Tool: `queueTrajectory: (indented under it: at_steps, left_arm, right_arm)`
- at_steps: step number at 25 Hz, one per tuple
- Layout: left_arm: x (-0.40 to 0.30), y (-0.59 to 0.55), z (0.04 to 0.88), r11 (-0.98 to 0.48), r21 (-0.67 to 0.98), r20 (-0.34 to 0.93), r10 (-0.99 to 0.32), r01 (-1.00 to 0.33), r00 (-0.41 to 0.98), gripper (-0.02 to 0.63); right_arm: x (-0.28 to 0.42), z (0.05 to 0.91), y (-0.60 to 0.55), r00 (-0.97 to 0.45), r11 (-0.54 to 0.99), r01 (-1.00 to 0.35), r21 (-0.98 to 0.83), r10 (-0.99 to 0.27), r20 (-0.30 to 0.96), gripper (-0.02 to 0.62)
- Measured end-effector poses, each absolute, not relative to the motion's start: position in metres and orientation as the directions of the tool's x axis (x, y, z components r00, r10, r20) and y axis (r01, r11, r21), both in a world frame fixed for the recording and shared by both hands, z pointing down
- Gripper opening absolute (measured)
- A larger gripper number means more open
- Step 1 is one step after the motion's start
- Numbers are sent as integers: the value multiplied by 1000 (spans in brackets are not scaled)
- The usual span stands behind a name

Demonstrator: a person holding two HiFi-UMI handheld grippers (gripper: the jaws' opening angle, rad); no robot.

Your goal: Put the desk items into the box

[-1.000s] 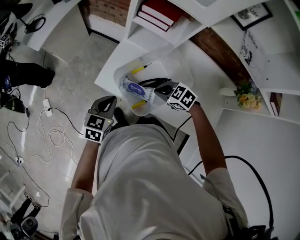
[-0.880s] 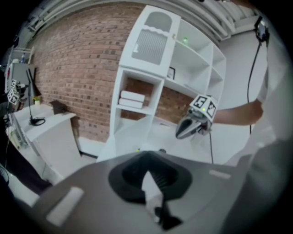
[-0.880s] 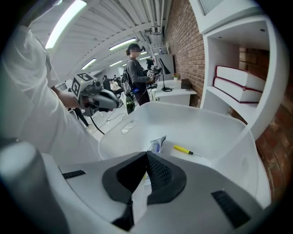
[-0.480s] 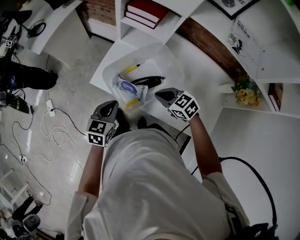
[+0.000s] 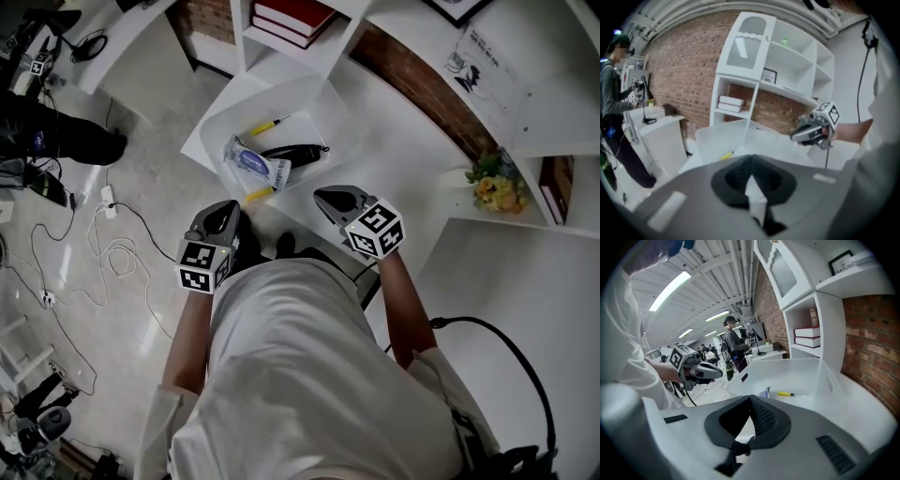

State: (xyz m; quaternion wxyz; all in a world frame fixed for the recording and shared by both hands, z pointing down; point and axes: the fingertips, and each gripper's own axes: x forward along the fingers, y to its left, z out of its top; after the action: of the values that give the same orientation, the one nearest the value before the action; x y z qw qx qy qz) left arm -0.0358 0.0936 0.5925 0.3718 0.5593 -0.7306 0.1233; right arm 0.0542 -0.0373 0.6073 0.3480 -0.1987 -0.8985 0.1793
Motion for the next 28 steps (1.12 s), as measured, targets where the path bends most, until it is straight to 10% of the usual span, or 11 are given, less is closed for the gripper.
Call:
queueTrajectory:
  at_steps: [28]
  left_arm:
    - [-14, 121, 563, 304, 221, 668, -739, -927, -84, 3]
  right_arm:
    - [75, 575, -21, -821, 882, 59, -468, 310, 480, 2]
